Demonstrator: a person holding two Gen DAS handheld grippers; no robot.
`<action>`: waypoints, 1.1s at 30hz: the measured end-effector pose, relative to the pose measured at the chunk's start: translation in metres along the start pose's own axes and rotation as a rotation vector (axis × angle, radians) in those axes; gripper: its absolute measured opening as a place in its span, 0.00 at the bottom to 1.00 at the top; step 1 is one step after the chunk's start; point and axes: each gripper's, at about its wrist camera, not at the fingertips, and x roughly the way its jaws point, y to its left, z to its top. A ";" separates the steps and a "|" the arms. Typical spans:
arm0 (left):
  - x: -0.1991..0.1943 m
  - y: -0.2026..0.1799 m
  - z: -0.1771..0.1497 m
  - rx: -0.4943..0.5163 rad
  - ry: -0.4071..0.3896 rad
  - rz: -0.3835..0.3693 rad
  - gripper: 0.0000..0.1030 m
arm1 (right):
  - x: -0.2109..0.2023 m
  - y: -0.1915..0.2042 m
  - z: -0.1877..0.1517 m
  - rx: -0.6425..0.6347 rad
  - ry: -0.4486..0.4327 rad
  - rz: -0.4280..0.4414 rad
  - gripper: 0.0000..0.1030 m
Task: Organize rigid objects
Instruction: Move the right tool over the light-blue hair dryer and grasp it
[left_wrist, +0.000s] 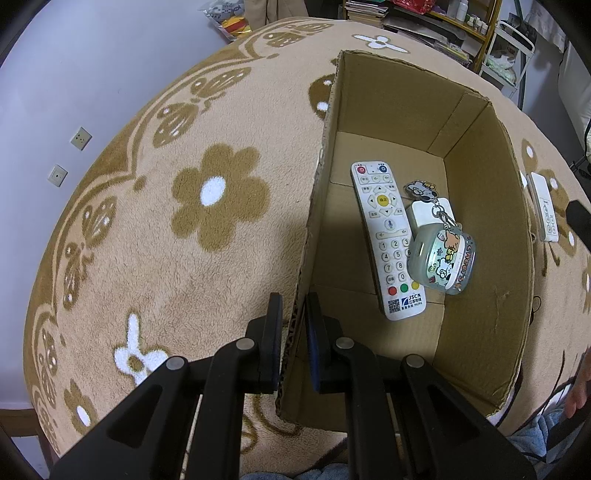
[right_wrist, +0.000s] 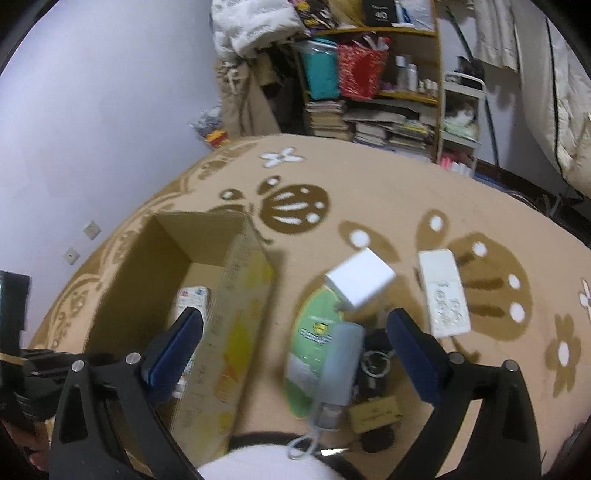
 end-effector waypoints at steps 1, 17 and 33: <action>0.000 0.000 0.000 0.000 0.000 0.000 0.12 | 0.002 -0.003 -0.001 0.006 0.009 -0.006 1.00; 0.000 -0.001 -0.001 0.006 -0.002 -0.002 0.10 | 0.040 -0.019 -0.024 0.044 0.112 -0.091 1.00; 0.000 0.000 -0.001 0.006 -0.002 -0.003 0.11 | 0.065 -0.026 -0.041 0.051 0.219 -0.179 0.89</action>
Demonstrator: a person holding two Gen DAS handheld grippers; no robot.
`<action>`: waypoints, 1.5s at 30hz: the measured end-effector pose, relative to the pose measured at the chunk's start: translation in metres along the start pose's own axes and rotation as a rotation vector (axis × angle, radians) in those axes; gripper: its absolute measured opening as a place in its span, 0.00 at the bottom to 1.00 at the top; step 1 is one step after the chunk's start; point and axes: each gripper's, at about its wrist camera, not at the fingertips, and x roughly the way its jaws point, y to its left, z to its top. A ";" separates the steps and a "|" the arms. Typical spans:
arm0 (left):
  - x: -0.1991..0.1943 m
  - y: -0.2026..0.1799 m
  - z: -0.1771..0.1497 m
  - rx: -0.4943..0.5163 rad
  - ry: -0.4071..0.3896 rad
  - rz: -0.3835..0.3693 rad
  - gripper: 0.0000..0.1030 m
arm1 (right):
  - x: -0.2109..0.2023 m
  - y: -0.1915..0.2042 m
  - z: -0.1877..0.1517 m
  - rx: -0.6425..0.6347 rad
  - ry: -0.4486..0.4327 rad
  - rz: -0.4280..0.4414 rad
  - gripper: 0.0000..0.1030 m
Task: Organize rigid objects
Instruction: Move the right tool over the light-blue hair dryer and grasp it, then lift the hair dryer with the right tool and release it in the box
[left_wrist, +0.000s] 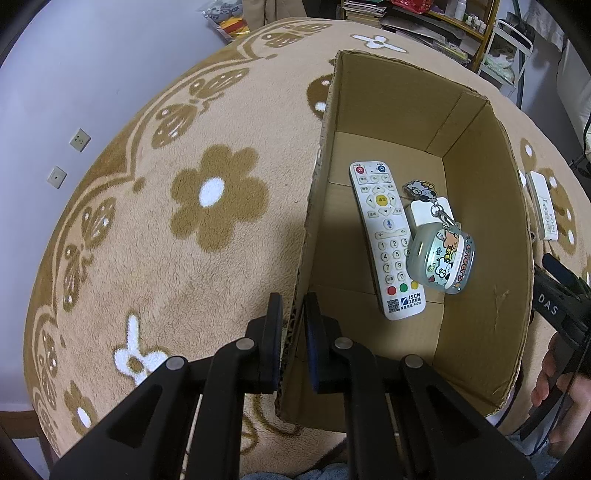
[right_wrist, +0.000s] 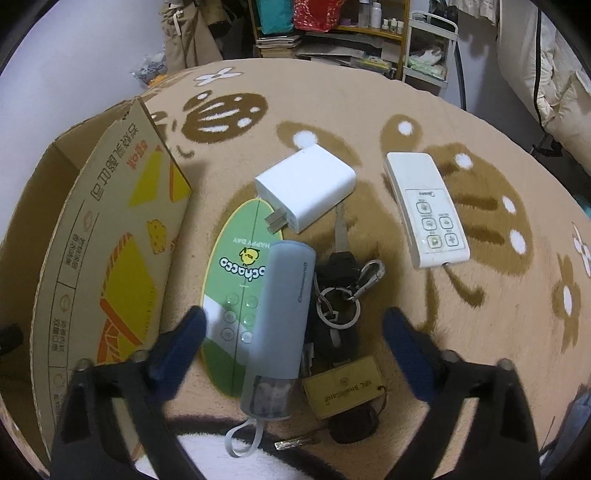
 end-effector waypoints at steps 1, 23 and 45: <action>0.000 0.000 0.000 0.001 0.000 0.000 0.11 | 0.000 -0.001 0.000 0.010 0.003 -0.003 0.89; 0.000 0.000 0.001 0.007 -0.002 0.008 0.11 | 0.021 -0.002 -0.003 0.055 0.058 0.121 0.36; 0.000 0.000 0.000 0.002 -0.001 0.003 0.11 | -0.051 0.020 0.022 0.028 -0.159 0.197 0.32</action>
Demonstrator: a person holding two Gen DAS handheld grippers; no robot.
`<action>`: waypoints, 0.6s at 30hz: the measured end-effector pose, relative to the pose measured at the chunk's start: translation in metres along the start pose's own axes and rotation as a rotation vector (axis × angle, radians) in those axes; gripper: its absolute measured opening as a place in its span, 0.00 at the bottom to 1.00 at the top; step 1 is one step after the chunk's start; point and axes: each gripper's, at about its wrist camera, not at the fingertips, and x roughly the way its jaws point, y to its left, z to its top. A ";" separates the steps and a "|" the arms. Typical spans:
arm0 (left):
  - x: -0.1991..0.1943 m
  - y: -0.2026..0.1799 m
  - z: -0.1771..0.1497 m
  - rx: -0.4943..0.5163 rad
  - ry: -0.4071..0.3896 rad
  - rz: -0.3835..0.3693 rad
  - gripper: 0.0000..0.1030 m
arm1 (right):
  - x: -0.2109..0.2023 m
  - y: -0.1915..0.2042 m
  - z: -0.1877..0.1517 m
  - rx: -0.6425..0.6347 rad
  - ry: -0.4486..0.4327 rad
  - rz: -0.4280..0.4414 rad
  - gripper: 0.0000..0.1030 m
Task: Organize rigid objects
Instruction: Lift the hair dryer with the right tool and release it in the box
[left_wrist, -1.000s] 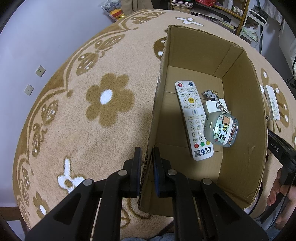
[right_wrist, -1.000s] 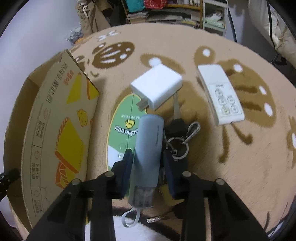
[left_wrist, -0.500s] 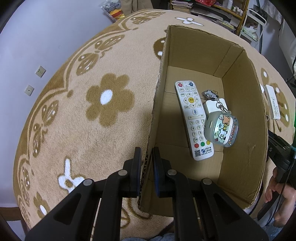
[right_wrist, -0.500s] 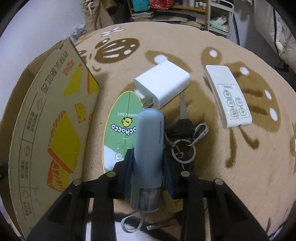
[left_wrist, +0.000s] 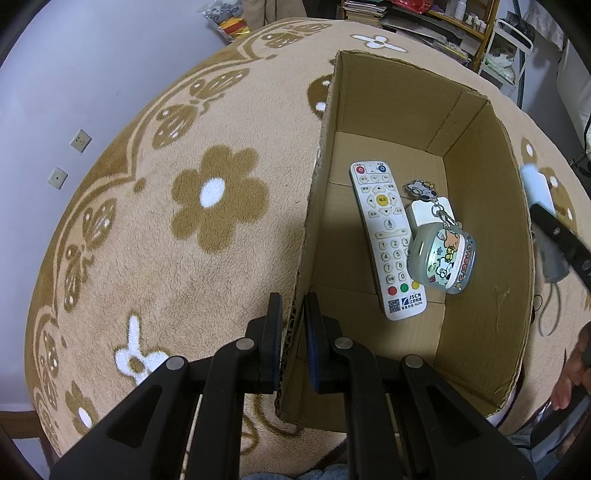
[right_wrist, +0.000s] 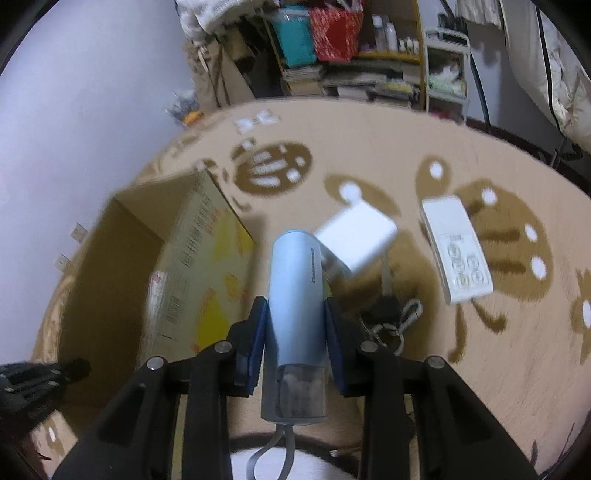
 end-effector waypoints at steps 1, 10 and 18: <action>0.000 0.000 0.000 0.001 0.000 0.000 0.11 | -0.005 0.004 0.002 -0.003 -0.019 0.009 0.32; 0.000 -0.002 0.000 0.007 -0.001 0.006 0.11 | -0.029 0.041 0.016 -0.059 -0.098 0.125 0.32; 0.000 -0.002 0.000 0.008 -0.001 0.007 0.11 | -0.021 0.061 0.012 -0.102 -0.082 0.155 0.32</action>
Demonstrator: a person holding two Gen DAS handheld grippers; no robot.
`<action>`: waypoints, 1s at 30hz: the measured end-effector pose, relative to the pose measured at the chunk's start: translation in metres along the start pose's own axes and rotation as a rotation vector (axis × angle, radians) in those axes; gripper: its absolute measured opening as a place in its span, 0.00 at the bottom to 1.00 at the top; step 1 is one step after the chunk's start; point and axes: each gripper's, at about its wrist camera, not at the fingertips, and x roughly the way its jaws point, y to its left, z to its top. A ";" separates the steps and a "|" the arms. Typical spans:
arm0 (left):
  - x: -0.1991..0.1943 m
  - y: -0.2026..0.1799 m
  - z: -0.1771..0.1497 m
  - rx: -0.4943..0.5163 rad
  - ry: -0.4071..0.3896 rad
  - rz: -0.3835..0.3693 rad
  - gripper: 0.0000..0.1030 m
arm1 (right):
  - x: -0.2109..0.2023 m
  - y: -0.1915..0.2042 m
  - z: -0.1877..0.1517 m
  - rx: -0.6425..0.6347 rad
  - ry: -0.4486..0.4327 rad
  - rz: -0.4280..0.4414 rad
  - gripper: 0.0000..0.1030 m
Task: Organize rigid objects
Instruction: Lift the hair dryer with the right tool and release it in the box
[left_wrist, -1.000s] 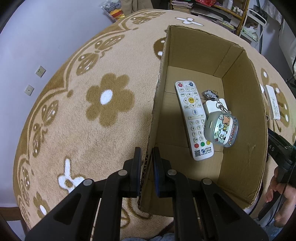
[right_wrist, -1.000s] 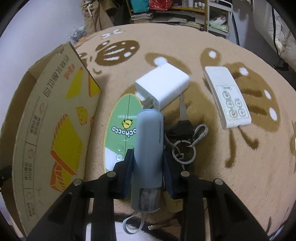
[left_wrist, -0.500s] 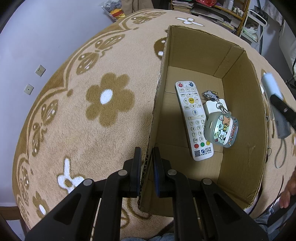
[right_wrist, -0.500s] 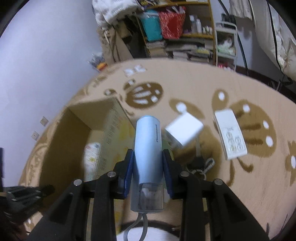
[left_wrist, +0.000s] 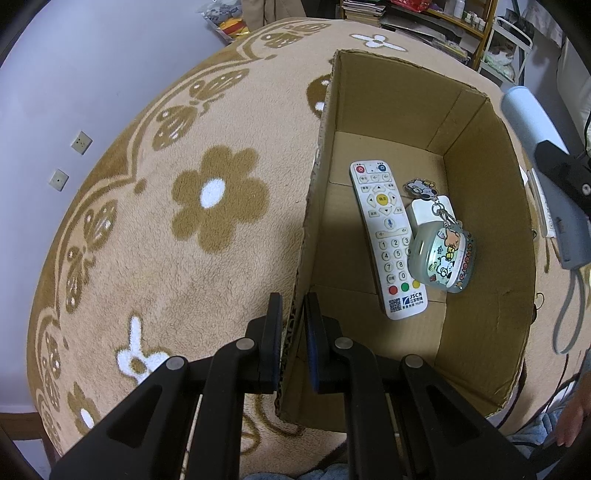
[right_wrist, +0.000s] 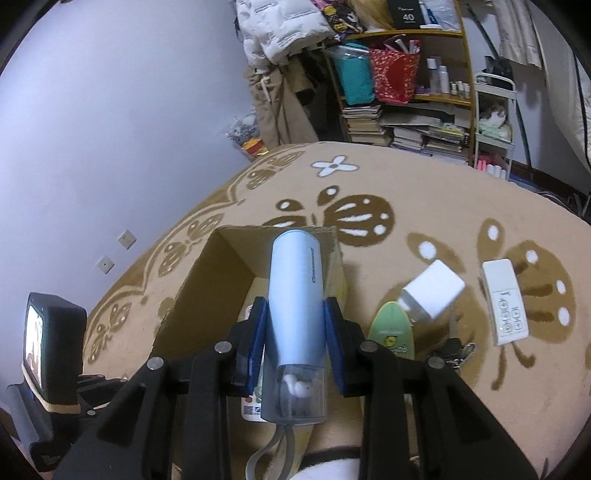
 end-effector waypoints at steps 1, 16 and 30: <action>0.000 0.000 0.000 0.001 0.000 0.000 0.11 | 0.001 0.002 -0.001 -0.003 0.003 0.003 0.32; 0.002 0.000 0.001 -0.003 0.003 -0.008 0.12 | 0.039 0.034 -0.018 -0.108 0.081 0.003 0.32; 0.004 0.000 0.001 -0.001 0.007 -0.009 0.12 | 0.037 0.039 -0.016 -0.161 0.079 -0.034 0.31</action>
